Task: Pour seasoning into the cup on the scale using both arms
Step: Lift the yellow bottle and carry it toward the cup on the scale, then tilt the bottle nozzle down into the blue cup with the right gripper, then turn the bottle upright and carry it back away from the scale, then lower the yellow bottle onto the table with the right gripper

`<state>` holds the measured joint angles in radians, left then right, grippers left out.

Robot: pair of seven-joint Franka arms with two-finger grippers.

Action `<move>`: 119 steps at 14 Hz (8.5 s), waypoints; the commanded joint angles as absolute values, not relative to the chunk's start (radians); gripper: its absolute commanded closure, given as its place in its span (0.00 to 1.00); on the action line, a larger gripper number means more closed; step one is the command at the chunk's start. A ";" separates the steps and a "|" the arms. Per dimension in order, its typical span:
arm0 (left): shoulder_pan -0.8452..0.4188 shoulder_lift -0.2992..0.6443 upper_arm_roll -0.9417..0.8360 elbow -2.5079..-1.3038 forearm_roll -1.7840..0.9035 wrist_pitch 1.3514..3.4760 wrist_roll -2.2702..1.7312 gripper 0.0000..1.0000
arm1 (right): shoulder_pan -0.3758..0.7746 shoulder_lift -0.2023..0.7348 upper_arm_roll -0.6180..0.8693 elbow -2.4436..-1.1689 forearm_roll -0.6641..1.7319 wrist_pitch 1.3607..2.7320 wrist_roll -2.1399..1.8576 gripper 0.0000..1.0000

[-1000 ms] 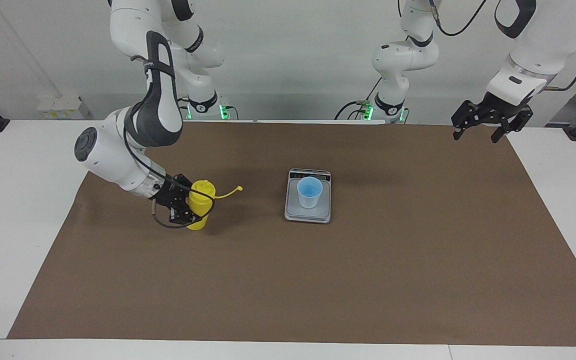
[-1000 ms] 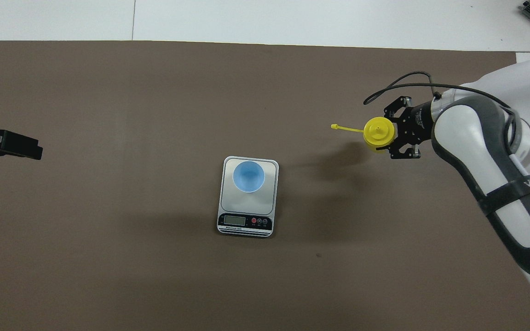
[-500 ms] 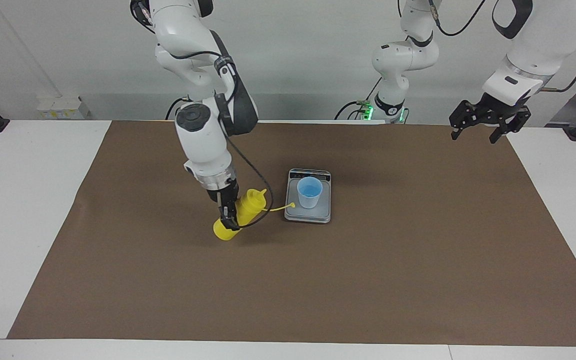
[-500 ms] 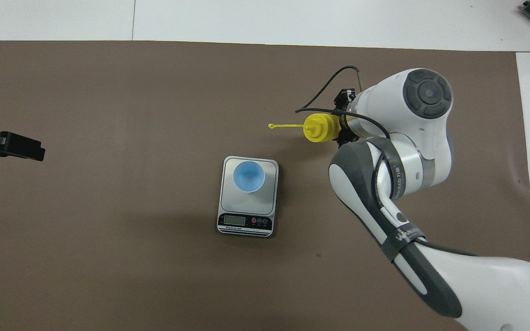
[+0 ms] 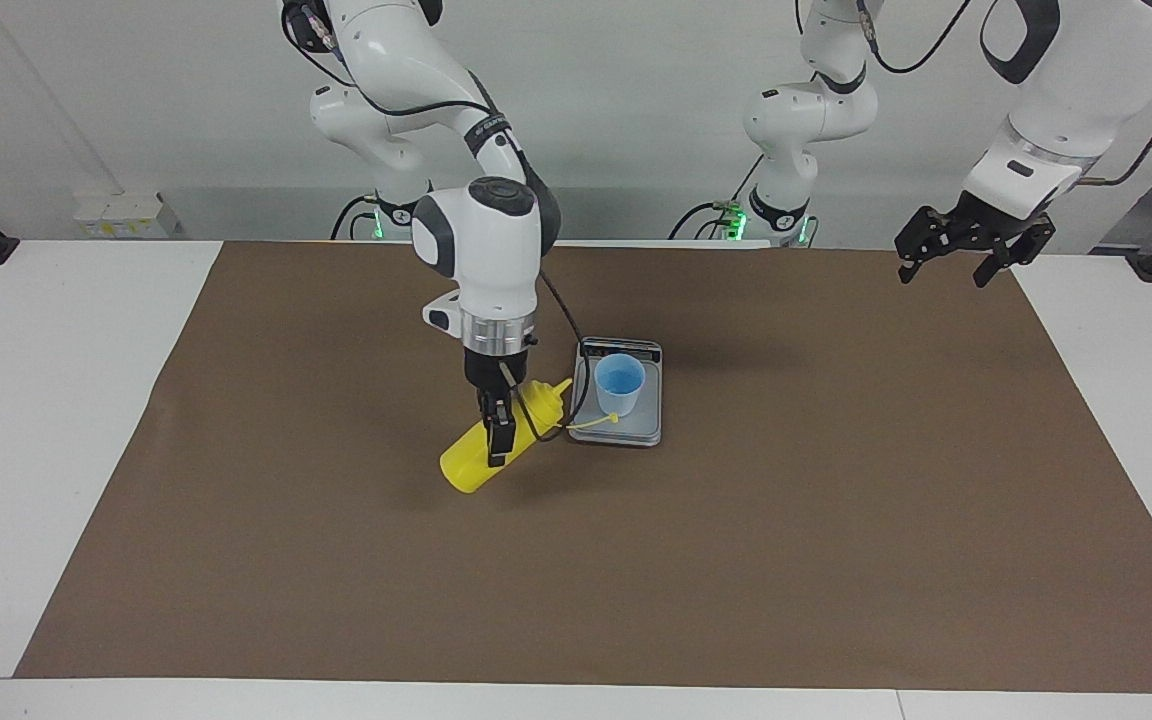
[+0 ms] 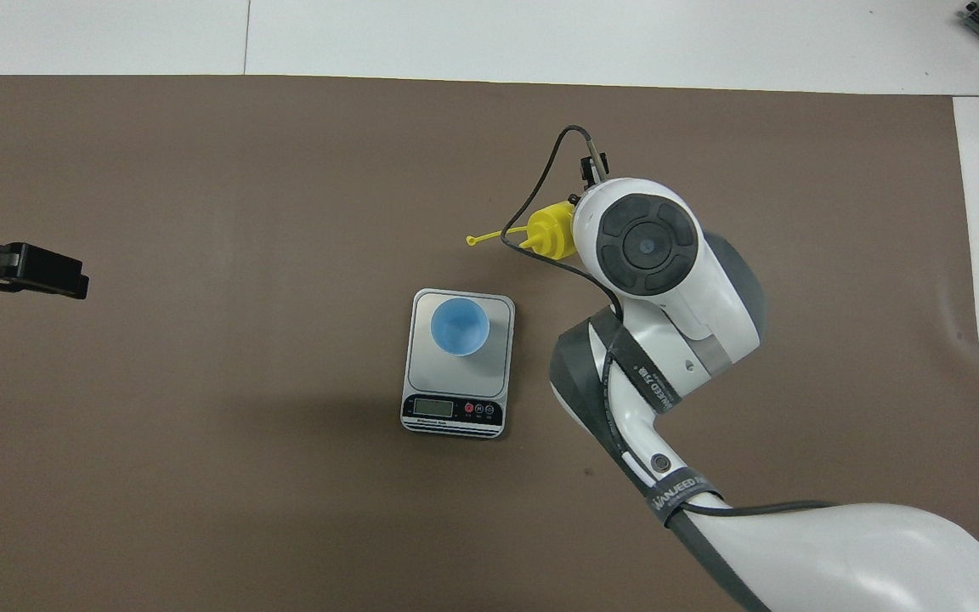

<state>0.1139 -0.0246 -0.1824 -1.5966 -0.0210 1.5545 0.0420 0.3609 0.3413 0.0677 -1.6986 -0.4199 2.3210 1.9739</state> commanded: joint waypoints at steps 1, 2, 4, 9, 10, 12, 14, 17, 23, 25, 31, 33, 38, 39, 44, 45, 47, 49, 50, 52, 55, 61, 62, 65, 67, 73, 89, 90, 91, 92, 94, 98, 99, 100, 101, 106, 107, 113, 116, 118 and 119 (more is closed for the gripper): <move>0.115 -0.069 -0.184 -1.654 -0.014 1.560 0.043 0.00 | 0.394 0.350 0.063 -1.675 -0.576 2.364 2.028 1.00; 0.115 -0.064 -0.184 -1.640 -0.009 1.545 0.048 0.00 | 0.400 0.350 0.064 -1.675 -0.675 2.368 2.048 1.00; 0.114 -0.069 -0.187 -1.650 -0.009 1.557 0.048 0.00 | 0.407 0.351 0.067 -1.677 -0.822 2.403 2.115 1.00; 0.114 -0.071 -0.186 -1.652 -0.011 1.554 0.044 0.00 | 0.429 0.353 0.066 -1.695 -0.952 2.560 2.171 1.00; 0.114 -0.071 -0.186 -1.652 -0.011 1.554 0.044 0.00 | 0.445 0.353 0.067 -1.697 -0.980 2.559 2.175 1.00; 0.115 -0.071 -0.186 -1.652 -0.011 1.554 0.044 0.00 | 0.451 0.350 0.067 -1.706 -1.035 2.588 2.198 1.00; 0.120 -0.071 -0.186 -1.652 -0.011 1.552 0.044 0.00 | 0.454 0.347 0.067 -1.721 -1.154 2.621 2.216 1.00; 0.124 -0.071 -0.186 -1.652 -0.011 1.554 0.043 0.00 | 0.448 0.342 0.066 -1.756 -1.351 2.674 2.308 1.00; 0.126 -0.071 -0.186 -1.652 -0.011 1.552 0.043 0.00 | 0.480 0.325 0.067 -1.810 -1.679 2.663 2.611 1.00; 0.126 -0.071 -0.186 -1.652 -0.011 1.552 0.043 0.00 | 0.503 0.324 0.067 -1.831 -1.793 2.648 2.724 1.00; 0.126 -0.071 -0.186 -1.652 -0.011 1.554 0.043 0.00 | 0.509 0.325 0.069 -1.858 -1.914 2.608 2.790 1.00; 0.126 -0.071 -0.186 -1.652 -0.011 1.554 0.043 0.00 | 0.508 0.325 0.069 -1.856 -1.914 2.609 2.792 1.00; 0.126 -0.071 -0.186 -1.652 -0.011 1.554 0.043 0.00 | 0.488 0.305 0.071 -1.850 -1.856 2.669 2.793 1.00; 0.126 -0.071 -0.186 -1.652 -0.011 1.554 0.043 0.00 | 0.486 0.298 0.071 -1.848 -1.812 2.672 2.792 1.00; 0.126 -0.071 -0.186 -1.652 -0.011 1.554 0.043 0.00 | 0.425 0.270 0.069 -1.842 -1.672 2.772 2.787 1.00; 0.126 -0.071 -0.186 -1.652 -0.011 1.554 0.043 0.00 | 0.408 0.262 0.071 -1.842 -1.651 2.795 2.786 1.00; 0.126 -0.071 -0.186 -1.652 -0.011 1.554 0.044 0.00 | 0.382 0.250 0.071 -1.844 -1.576 2.847 2.787 1.00; 0.126 -0.071 -0.186 -1.652 -0.011 1.552 0.043 0.00 | 0.379 0.244 0.071 -1.842 -1.452 2.847 2.786 1.00; 0.126 -0.071 -0.186 -1.652 -0.011 1.554 0.043 0.00 | 0.380 0.242 0.071 -1.842 -1.374 2.847 2.786 1.00; 0.126 -0.071 -0.186 -1.652 -0.011 1.554 0.043 0.00 | 0.382 0.232 0.071 -1.844 -1.280 2.841 2.784 1.00; 0.126 -0.071 -0.184 -1.652 -0.011 1.554 0.043 0.00 | 0.391 0.229 0.072 -1.841 -1.101 2.809 2.780 1.00; 0.126 -0.071 -0.186 -1.652 -0.011 1.554 0.043 0.00 | 0.388 0.177 0.112 -1.810 -0.624 2.640 2.569 1.00; 0.126 -0.071 -0.186 -1.652 -0.011 1.554 0.043 0.00 | 0.387 0.167 0.110 -1.812 -0.548 2.611 2.498 1.00; 0.126 -0.071 -0.186 -1.652 -0.011 1.554 0.043 0.00 | 0.362 0.134 0.110 -1.812 -0.343 2.499 2.244 1.00; 0.126 -0.071 -0.186 -1.652 -0.011 1.554 0.043 0.00 | 0.335 0.114 0.109 -1.813 -0.217 2.421 2.099 1.00; 0.126 -0.071 -0.186 -1.652 -0.011 1.554 0.043 0.00 | 0.169 0.101 0.107 -1.824 0.134 2.209 1.659 1.00; 0.126 -0.071 -0.186 -1.652 -0.011 1.552 0.043 0.00 | -0.241 0.333 0.106 -1.871 0.587 1.983 1.091 1.00; 0.126 -0.071 -0.186 -1.652 -0.011 1.554 0.043 0.00 | -0.250 0.333 0.106 -1.879 0.588 1.982 1.072 1.00; 0.126 -0.071 -0.186 -1.652 -0.011 1.552 0.043 0.00 | -0.258 0.330 0.104 -1.884 0.588 1.983 1.062 1.00; 0.126 -0.071 -0.186 -1.652 -0.011 1.554 0.043 0.00 | -0.256 0.324 0.101 -1.896 0.580 2.005 1.054 0.44; 0.126 -0.071 -0.186 -1.652 -0.011 1.552 0.043 0.00 | -0.256 0.308 0.100 -1.894 0.568 2.032 1.055 0.05; 0.126 -0.071 -0.186 -1.652 -0.011 1.552 0.043 0.00 | -0.262 0.264 0.098 -1.887 0.418 2.039 1.049 0.00; 0.126 -0.071 -0.186 -1.652 -0.011 1.554 0.043 0.00 | -0.271 0.253 0.100 -1.885 0.382 2.039 1.019 0.00; 0.126 -0.071 -0.186 -1.652 -0.011 1.552 0.043 0.00 | -0.275 0.244 0.100 -1.878 0.352 2.048 0.953 0.00; 0.126 -0.071 -0.186 -1.652 -0.011 1.554 0.043 0.00 | -0.275 0.232 0.100 -1.872 0.330 2.057 0.892 0.00; 0.126 -0.071 -0.186 -1.652 -0.011 1.552 0.043 0.00 | -0.261 0.147 0.103 -1.875 0.168 1.973 0.636 0.00; 0.126 -0.071 -0.186 -1.652 -0.011 1.554 0.043 0.00 | -0.258 0.132 0.107 -1.875 0.160 1.954 0.535 0.00; 0.126 -0.071 -0.186 -1.652 -0.011 1.552 0.043 0.00 | -0.174 0.040 0.114 -1.868 0.103 1.924 0.287 0.00; 0.126 -0.071 -0.186 -1.652 -0.011 1.552 0.044 0.00 | -0.092 0.018 0.114 -1.850 0.014 1.911 0.288 0.00; 0.126 -0.071 -0.186 -1.652 -0.011 1.554 0.043 0.00 | -0.058 0.018 0.114 -1.810 -0.005 1.882 0.285 0.00; 0.126 -0.071 -0.186 -1.652 -0.011 1.552 0.043 0.00 | -0.052 0.018 0.114 -1.795 -0.005 1.873 0.284 0.00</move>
<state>0.1155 -0.0402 -0.1814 -1.6199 -0.0209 1.5542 0.0423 -0.0568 0.0194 0.1116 -1.8349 0.0149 1.9111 0.3088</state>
